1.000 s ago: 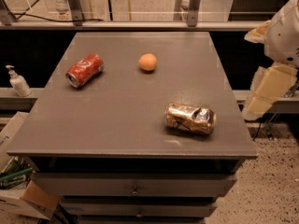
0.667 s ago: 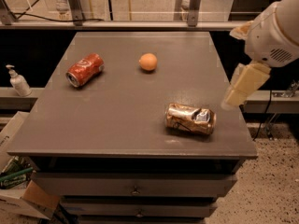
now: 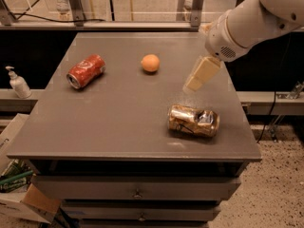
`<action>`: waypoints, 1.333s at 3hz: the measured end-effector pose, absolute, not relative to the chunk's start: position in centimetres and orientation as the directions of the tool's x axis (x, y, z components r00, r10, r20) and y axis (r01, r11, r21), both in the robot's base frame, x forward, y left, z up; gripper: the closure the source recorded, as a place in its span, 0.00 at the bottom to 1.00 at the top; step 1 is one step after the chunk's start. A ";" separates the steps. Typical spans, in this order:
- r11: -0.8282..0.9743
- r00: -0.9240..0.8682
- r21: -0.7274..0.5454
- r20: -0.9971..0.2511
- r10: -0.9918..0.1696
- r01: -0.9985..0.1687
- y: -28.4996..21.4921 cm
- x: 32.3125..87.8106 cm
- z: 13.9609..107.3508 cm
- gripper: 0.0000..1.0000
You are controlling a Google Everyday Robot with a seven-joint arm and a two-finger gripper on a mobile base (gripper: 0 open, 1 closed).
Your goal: Move orange near orange can
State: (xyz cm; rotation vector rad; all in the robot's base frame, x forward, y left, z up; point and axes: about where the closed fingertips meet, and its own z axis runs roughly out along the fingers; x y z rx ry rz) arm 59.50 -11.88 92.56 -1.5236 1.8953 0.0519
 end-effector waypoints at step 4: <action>0.358 -0.116 -0.340 -0.564 -0.817 -0.870 -7.8 65.7 88.6 0.00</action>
Offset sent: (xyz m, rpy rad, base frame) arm 0.0100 0.0038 -0.0132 0.0454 0.0205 0.0298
